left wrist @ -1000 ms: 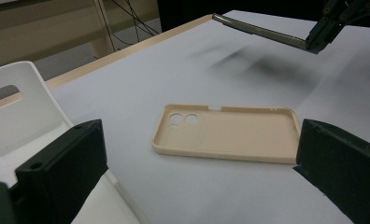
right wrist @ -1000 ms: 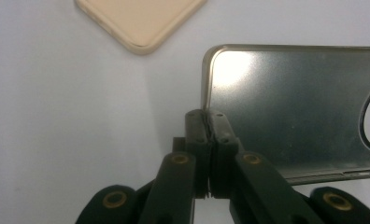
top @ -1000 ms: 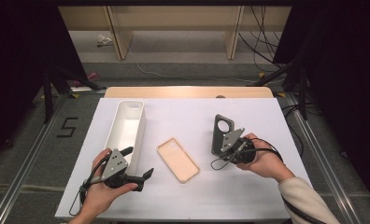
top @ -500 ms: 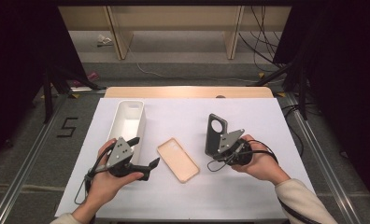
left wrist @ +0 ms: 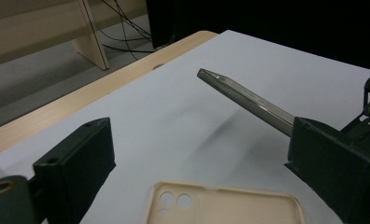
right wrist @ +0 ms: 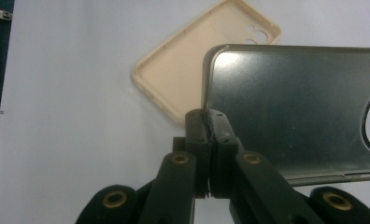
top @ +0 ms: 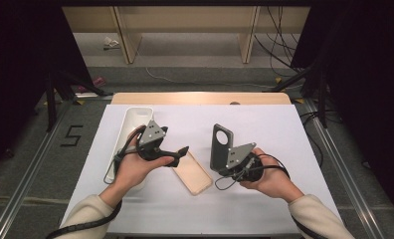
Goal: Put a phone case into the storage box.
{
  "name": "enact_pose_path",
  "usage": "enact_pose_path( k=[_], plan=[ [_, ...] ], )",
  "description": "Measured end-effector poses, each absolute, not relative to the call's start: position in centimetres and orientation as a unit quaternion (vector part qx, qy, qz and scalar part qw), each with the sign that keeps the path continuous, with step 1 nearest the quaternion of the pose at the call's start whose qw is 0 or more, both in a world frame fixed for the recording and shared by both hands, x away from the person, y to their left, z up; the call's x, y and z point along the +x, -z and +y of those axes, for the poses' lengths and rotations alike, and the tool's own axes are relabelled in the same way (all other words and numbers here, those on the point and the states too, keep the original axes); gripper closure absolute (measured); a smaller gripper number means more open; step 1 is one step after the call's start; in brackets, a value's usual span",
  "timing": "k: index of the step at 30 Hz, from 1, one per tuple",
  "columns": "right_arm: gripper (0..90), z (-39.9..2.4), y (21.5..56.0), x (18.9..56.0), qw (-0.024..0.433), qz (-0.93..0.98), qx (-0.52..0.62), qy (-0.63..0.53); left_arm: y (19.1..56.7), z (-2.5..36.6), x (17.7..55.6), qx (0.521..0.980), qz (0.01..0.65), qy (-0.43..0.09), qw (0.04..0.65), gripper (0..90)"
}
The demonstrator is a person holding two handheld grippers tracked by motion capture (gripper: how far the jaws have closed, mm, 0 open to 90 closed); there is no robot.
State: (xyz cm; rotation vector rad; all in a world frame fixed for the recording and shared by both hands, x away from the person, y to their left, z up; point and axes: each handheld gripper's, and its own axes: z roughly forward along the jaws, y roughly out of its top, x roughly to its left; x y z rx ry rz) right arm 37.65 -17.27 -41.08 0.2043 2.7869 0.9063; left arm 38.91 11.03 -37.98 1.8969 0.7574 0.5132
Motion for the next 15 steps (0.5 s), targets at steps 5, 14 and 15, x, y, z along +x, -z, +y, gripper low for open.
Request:
enact_pose_path(
  k=[5, 14, 15],
  plan=[
    [89.3, -16.5, 41.0, 37.3, 0.103, 0.943, 0.061, -0.312, 38.1, 9.5, 40.0, 0.794, 0.310, -0.201, 0.482, 8.8],
    [89.3, -15.7, 40.8, 36.7, 0.103, 0.940, 0.055, -0.322, 38.4, 8.0, 42.0, 0.801, 0.330, -0.176, 0.467, 11.8],
    [89.3, -15.6, 40.7, 36.7, 0.102, 0.940, 0.053, -0.322, 38.4, 7.9, 42.2, 0.801, 0.332, -0.174, 0.467, 12.2]
  ],
)
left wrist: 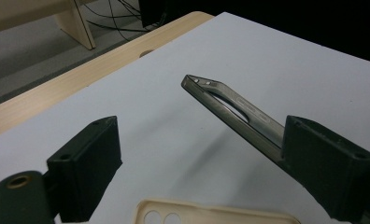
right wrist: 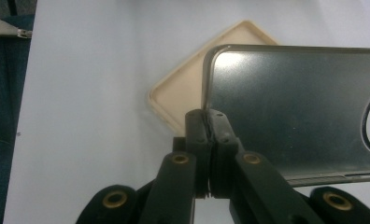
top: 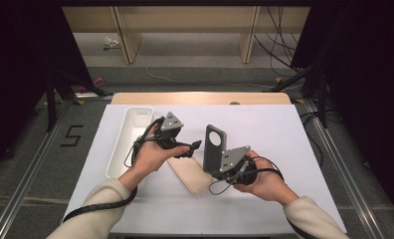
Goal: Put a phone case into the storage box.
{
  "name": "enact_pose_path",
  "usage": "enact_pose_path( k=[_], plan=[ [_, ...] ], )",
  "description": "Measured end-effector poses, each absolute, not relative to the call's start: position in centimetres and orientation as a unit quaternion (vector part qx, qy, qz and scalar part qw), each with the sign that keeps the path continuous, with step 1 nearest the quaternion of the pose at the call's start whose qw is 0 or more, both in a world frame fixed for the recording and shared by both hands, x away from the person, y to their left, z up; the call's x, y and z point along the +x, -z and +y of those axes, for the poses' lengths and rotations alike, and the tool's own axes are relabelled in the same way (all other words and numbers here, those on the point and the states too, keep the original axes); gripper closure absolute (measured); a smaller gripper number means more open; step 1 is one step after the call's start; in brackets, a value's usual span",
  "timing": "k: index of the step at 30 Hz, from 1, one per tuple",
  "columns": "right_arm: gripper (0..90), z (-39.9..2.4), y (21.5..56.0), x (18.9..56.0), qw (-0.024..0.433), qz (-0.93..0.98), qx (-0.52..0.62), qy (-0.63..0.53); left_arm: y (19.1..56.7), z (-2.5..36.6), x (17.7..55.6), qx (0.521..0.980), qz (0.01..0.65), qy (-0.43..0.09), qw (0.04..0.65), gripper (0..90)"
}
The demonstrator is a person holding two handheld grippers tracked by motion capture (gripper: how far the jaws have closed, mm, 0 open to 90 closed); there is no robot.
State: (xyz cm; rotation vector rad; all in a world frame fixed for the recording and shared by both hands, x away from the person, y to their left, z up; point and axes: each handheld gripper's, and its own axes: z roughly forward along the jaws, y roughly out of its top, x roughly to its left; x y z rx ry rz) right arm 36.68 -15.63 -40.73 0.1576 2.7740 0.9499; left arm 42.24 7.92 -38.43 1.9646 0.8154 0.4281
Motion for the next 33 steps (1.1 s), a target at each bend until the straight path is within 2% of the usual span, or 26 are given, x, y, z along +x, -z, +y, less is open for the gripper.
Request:
enact_pose_path(
  k=[16, 33],
  plan=[
    [89.3, -14.4, 40.3, 36.1, 0.106, 0.938, 0.037, -0.329, 39.0, 5.5, 44.9, 0.813, 0.354, -0.145, 0.439, 19.4],
    [89.3, -13.8, 40.2, 35.7, 0.114, 0.939, 0.025, -0.324, 39.1, 4.8, 46.5, 0.808, 0.410, -0.090, 0.414, 47.2]
  ],
)
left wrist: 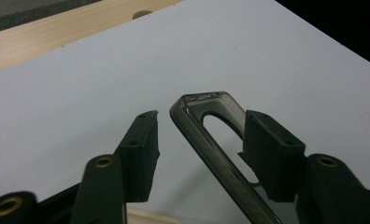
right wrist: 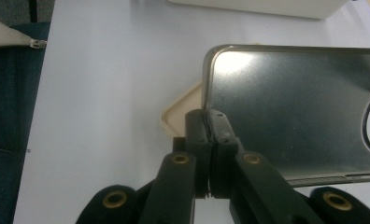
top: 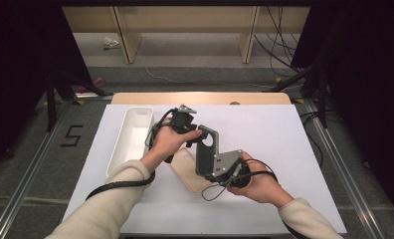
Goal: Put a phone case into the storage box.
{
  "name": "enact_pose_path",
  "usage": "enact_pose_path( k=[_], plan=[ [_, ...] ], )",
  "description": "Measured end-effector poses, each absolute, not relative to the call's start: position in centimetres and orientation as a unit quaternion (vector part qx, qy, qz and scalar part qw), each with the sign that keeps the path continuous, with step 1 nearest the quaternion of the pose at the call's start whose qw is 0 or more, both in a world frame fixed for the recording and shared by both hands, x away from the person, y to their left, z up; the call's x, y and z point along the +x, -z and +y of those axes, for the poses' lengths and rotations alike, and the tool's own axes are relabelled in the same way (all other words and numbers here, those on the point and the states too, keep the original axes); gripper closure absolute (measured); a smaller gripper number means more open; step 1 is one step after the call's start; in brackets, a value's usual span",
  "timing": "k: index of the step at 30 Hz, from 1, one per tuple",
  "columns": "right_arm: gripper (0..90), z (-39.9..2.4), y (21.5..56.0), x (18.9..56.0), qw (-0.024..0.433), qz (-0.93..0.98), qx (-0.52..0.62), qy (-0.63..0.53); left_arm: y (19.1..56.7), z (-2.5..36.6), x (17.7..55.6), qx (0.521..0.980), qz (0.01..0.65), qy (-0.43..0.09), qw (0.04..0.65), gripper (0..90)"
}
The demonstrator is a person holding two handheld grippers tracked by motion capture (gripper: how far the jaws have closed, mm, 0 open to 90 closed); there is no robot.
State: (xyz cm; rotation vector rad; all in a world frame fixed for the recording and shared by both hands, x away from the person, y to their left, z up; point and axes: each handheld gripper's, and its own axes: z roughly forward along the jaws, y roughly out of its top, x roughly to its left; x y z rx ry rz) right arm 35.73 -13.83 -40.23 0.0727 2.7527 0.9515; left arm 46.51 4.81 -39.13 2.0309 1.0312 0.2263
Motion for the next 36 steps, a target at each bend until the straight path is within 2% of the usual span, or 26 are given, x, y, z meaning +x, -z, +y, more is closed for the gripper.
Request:
enact_pose_path(
  k=[13, 23, 25, 28, 32, 36],
  plan=[
    [89.3, -13.5, 40.7, 35.7, 0.109, 0.943, 0.014, -0.315, 39.0, 4.7, 46.7, 0.782, 0.452, -0.044, 0.427, 67.3],
    [87.7, -12.6, 42.1, 36.0, 0.101, 0.951, 0.009, -0.292, 37.7, 3.4, 45.4, 0.766, 0.441, -0.022, 0.468, 80.7],
    [82.8, -12.6, 42.2, 36.1, 0.101, 0.951, 0.018, -0.291, 37.2, 3.0, 44.9, 0.787, 0.408, -0.070, 0.457, 81.3],
    [67.1, -12.9, 42.2, 36.3, 0.109, 0.946, 0.037, -0.303, 36.8, 3.0, 44.7, 0.782, 0.396, -0.081, 0.475, 81.4],
    [47.3, -13.5, 42.2, 37.0, 0.126, 0.934, 0.089, -0.324, 36.5, 3.5, 44.6, 0.781, 0.373, -0.122, 0.487, 81.3],
    [39.5, -14.4, 42.1, 37.7, 0.130, 0.924, 0.137, -0.333, 36.4, 4.3, 44.3, 0.776, 0.355, -0.152, 0.498, 81.3]
  ],
)
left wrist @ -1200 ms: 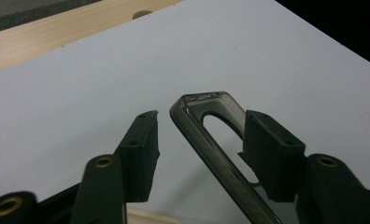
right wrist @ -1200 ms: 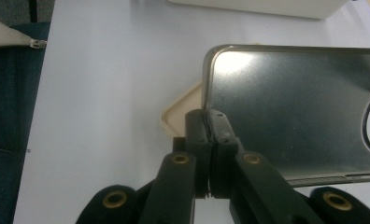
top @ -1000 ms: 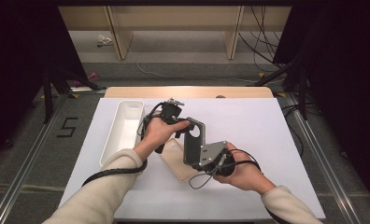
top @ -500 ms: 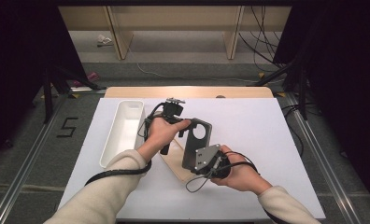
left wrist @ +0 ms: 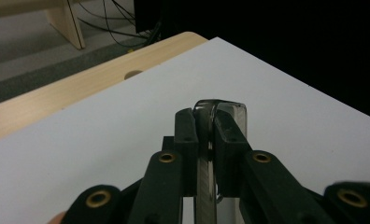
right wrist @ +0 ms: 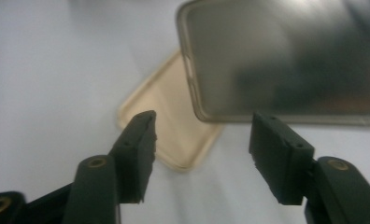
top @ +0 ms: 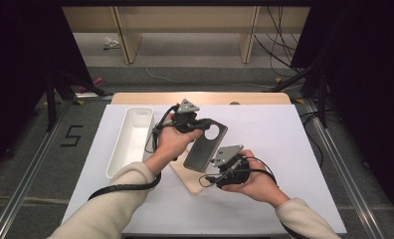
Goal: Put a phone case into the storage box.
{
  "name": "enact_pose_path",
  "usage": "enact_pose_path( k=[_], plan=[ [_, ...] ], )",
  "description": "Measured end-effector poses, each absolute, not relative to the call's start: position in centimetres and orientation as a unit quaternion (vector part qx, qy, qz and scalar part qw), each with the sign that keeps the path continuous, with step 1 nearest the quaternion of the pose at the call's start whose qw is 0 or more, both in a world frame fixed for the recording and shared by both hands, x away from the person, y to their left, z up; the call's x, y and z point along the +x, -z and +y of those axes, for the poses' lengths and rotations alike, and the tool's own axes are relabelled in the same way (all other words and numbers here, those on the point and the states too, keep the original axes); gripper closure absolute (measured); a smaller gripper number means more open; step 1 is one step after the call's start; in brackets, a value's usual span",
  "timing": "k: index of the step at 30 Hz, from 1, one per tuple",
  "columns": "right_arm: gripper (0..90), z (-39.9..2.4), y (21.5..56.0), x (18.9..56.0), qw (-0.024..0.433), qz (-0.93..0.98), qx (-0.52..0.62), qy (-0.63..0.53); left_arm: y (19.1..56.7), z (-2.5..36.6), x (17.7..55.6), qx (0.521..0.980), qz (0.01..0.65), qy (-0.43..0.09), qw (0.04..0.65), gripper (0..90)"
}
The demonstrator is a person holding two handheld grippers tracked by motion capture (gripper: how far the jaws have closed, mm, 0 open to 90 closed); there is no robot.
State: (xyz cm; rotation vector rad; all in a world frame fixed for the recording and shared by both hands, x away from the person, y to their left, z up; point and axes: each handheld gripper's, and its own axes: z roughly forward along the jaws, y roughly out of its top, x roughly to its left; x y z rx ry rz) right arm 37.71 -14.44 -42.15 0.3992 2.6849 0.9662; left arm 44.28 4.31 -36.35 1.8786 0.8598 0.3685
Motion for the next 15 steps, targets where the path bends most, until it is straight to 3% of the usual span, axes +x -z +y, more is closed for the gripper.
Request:
enact_pose_path(
  k=[9, 15],
  plan=[
    [23.3, -16.6, 41.8, 38.8, 0.134, 0.889, 0.226, -0.376, 36.6, 7.1, 43.4, 0.747, 0.340, -0.187, 0.540, 81.3],
    [18.0, -18.3, 41.7, 39.2, 0.131, 0.862, 0.271, -0.408, 36.6, 9.5, 42.7, 0.715, 0.342, -0.193, 0.579, 81.3]
  ],
)
